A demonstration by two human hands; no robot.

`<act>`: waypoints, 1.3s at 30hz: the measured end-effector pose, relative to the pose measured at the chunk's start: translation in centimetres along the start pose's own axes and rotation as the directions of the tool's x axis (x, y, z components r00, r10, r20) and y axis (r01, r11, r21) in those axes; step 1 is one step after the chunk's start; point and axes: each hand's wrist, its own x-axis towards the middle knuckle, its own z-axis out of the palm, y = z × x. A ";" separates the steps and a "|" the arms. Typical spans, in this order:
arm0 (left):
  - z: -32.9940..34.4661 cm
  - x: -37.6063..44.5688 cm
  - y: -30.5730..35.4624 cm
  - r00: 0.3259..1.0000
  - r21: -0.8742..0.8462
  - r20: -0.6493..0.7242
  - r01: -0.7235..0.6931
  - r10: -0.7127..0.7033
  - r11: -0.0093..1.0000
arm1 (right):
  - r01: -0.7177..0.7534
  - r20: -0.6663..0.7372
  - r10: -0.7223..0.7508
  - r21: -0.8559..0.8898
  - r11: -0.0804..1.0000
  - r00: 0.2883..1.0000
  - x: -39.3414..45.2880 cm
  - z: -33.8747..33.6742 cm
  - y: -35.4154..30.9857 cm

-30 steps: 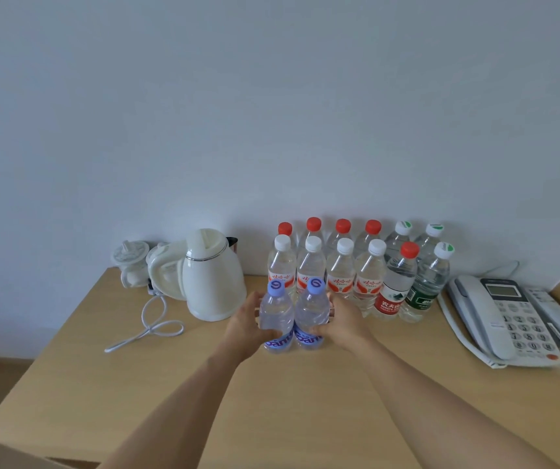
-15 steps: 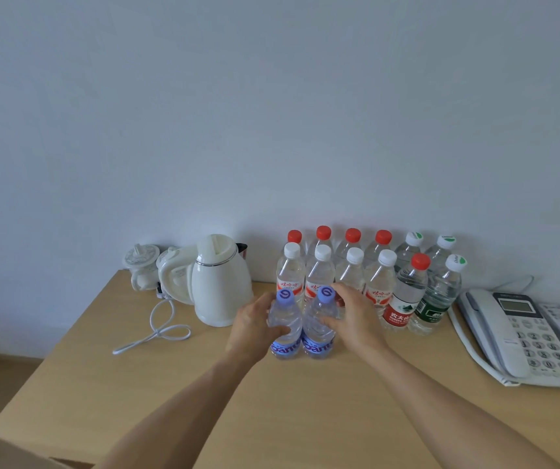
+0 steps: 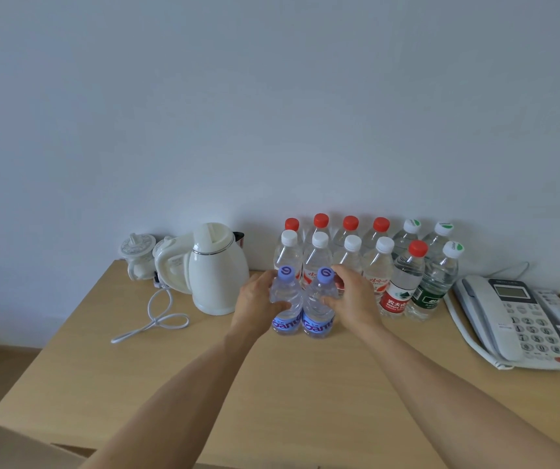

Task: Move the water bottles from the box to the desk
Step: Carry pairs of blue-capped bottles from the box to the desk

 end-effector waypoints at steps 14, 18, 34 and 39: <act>-1.5 -0.2 0.0 0.996 0.110 0.087 -0.006 -0.003 0.994 | -0.089 0.024 0.090 -0.053 0.995 0.996 -0.2 -1.0 -0.6; -3.0 1.5 1.3 0.999 0.129 0.034 0.023 -0.027 0.991 | -0.128 -0.003 0.129 -0.119 0.985 0.992 0.4 -2.0 -1.5; -5.5 7.6 14.2 0.957 0.417 0.220 -0.266 0.187 0.869 | -0.223 -0.166 0.169 -0.408 0.885 0.972 1.7 -11.0 -5.7; -1.8 6.7 18.7 0.898 0.447 0.335 -0.419 0.286 0.790 | -0.370 -0.217 0.301 -0.491 0.789 0.929 -1.7 -15.3 -4.0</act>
